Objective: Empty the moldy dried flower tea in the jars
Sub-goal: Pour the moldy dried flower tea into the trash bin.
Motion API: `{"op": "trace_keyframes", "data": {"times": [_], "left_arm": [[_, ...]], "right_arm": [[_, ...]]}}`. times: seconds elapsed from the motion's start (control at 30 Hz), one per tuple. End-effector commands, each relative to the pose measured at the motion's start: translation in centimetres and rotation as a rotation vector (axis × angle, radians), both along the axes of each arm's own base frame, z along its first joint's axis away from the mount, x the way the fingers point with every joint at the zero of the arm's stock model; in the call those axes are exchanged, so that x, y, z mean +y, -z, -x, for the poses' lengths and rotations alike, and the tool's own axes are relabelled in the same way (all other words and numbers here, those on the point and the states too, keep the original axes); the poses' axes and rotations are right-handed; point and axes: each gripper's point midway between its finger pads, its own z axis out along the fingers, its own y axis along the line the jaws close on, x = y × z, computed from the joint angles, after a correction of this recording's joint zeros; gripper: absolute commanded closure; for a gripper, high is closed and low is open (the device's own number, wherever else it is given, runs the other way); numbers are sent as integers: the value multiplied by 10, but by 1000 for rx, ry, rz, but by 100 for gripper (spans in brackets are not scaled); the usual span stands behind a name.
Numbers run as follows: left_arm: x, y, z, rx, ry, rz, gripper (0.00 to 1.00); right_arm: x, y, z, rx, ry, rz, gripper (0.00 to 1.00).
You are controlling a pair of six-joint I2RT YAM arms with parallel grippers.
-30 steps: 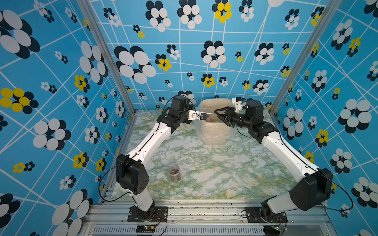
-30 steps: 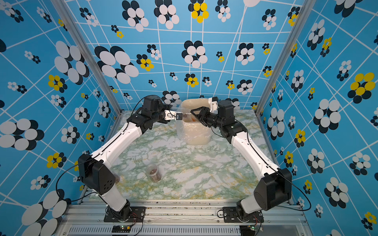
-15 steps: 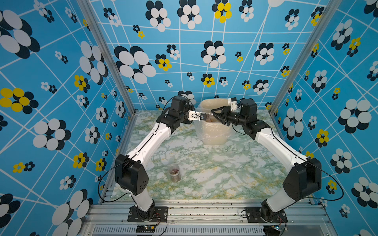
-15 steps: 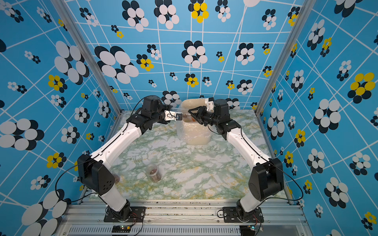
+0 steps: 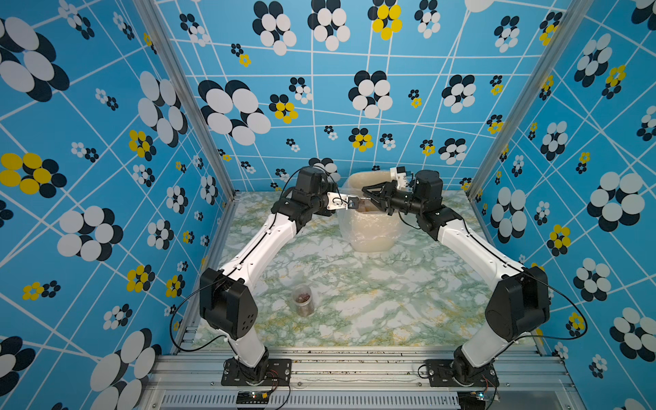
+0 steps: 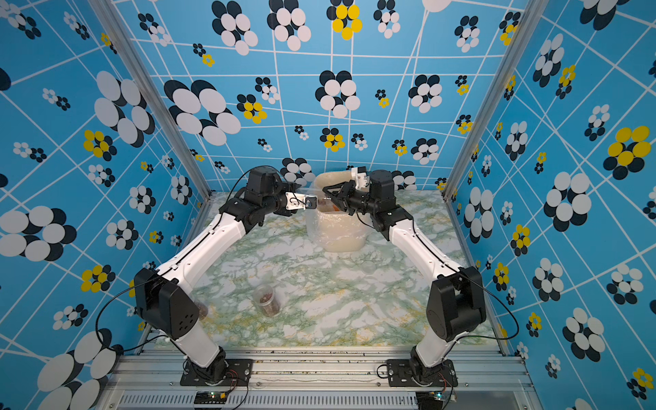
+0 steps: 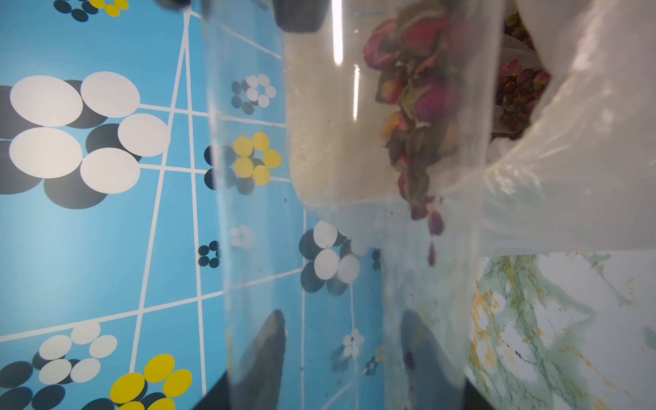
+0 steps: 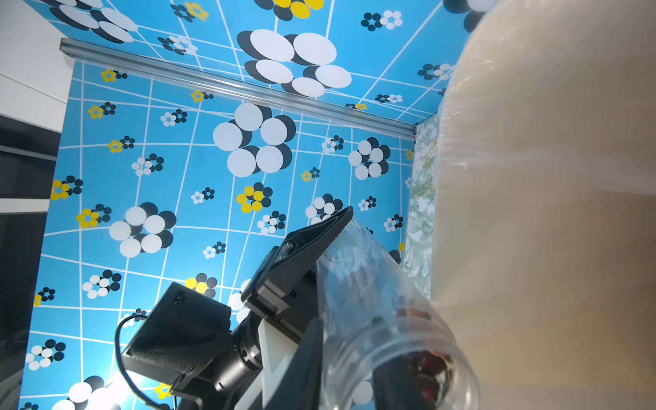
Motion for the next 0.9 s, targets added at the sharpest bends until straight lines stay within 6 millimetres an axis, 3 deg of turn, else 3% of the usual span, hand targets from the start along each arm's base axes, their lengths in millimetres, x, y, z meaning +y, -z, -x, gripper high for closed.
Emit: {"op": "trace_keyframes", "data": {"times": [0.0, 0.23, 0.37, 0.8, 0.87], "left_arm": [[-2, -20, 12, -1, 36, 54, 100], [-4, -19, 12, 27, 38, 90, 100], [-2, -24, 11, 32, 34, 142, 89], [7, -31, 9, 80, 35, 339, 58], [8, -31, 9, 87, 34, 356, 49]], "right_arm": [[2, -17, 0, -46, -21, -45, 81], [2, -14, 1, -44, -25, -59, 96], [0, -13, -1, -48, -19, -69, 100], [-2, -20, 2, -77, -38, -125, 100], [-2, -21, 2, -79, -42, -135, 100]]}}
